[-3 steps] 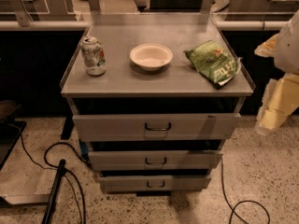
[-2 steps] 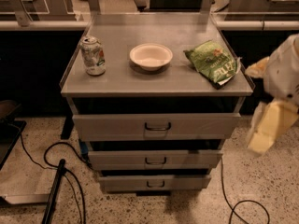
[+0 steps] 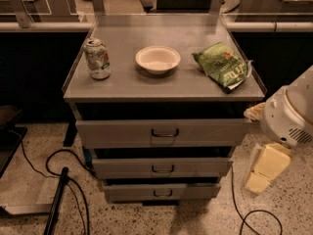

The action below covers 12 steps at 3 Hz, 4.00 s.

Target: Open bottom drawer

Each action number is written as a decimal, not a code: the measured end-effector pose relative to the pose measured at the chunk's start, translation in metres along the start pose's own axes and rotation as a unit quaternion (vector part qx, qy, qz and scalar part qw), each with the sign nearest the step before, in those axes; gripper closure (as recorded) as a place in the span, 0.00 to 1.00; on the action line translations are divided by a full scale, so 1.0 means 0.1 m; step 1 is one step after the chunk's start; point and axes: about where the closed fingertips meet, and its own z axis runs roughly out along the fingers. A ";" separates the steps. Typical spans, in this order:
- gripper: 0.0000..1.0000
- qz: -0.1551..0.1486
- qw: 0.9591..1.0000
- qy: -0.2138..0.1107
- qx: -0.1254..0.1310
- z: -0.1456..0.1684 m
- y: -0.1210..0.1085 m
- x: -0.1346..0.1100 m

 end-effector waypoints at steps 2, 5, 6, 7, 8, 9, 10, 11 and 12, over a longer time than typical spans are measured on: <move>0.00 0.024 0.999 -0.012 -0.030 0.64 0.26 0.06; 0.00 0.051 0.997 -0.013 -0.053 1.54 0.32 0.26; 0.00 0.052 0.997 -0.023 -0.042 1.78 0.25 0.26; 0.00 0.061 0.996 -0.046 -0.034 2.35 0.10 0.33; 0.00 0.081 0.992 -0.083 -0.057 2.87 0.01 0.41; 0.00 0.081 0.992 -0.083 -0.057 2.87 0.01 0.41; 0.00 0.097 0.991 -0.069 -0.061 3.21 0.09 0.49; 0.00 0.124 0.989 -0.052 -0.057 3.66 0.16 0.63; 0.00 0.148 0.986 -0.046 -0.057 4.12 0.12 0.75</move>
Offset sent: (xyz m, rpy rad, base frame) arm -0.0332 0.0391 -0.1549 0.0833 0.1488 -0.0606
